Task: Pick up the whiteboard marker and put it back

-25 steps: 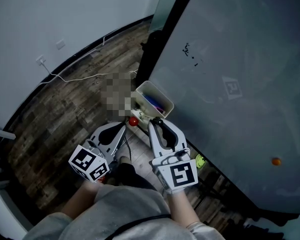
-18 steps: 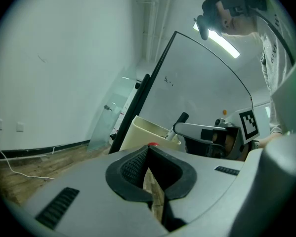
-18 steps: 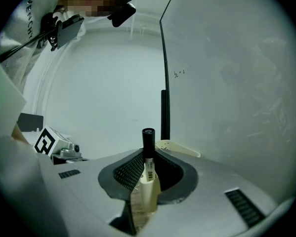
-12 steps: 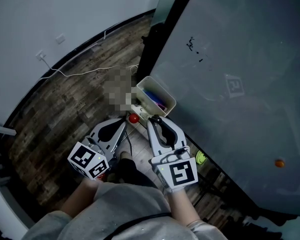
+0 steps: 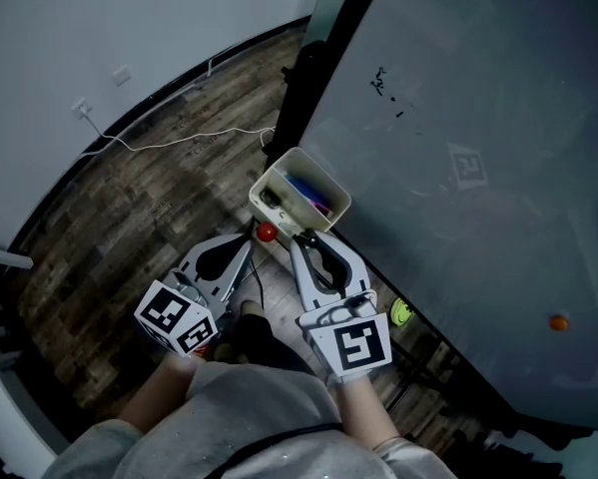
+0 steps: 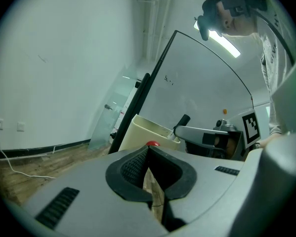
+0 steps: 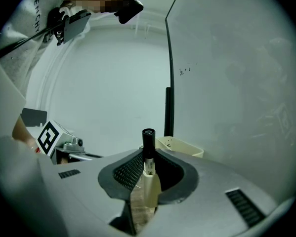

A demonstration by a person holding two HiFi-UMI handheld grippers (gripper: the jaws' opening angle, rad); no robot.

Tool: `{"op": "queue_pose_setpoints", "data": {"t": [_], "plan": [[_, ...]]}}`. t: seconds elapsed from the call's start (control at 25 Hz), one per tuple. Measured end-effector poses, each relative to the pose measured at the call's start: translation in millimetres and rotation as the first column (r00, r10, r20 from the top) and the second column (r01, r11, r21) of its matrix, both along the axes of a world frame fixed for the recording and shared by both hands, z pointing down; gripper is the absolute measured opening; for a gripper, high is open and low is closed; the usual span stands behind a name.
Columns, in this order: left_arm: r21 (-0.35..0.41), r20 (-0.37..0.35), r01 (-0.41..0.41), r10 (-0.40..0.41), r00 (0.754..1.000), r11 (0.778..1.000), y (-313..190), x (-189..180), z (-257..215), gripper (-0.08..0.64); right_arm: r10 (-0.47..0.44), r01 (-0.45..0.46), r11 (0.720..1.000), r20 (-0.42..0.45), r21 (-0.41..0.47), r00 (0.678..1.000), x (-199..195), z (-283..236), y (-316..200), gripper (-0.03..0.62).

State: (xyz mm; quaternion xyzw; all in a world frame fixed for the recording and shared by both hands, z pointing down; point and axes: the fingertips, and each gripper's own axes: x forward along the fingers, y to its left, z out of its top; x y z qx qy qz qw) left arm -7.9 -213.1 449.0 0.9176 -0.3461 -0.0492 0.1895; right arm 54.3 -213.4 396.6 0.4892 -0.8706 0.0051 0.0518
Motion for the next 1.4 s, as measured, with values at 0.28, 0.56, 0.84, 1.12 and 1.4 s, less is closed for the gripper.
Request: {"op": "queue_pose_setpoints", "data": {"t": [0.28,0.56,0.84,1.12,1.4], "plan": [[0.004,-0.003,-0.005,0.005,1.000,1.000,3.5,1.5,-3.0,0.011,0.006,-0.006,1.000,0.001,-0.002,1.000,2.0,-0.8,5.6,0.077],[0.010,-0.006,-0.007,0.007,1.000,1.000,8.3,2.1,-6.3,0.011,0.015,-0.015,1.000,0.002,-0.001,1.000,4.8,-2.5,11.2,0.077],[0.017,-0.010,-0.010,0.010,1.000,1.000,14.3,2.9,-10.1,0.011,0.021,-0.021,1.000,0.002,0.001,1.000,6.5,-4.3,16.9,0.077],[0.020,-0.010,-0.011,0.011,1.000,1.000,20.8,1.3,-12.8,0.011,0.034,-0.034,0.999,0.014,-0.007,0.999,8.2,-4.2,23.9,0.084],[0.029,-0.006,-0.019,0.019,1.000,0.999,28.7,2.9,-16.5,0.011,0.049,-0.048,0.998,0.021,-0.026,0.999,11.1,-4.8,31.9,0.094]]}}
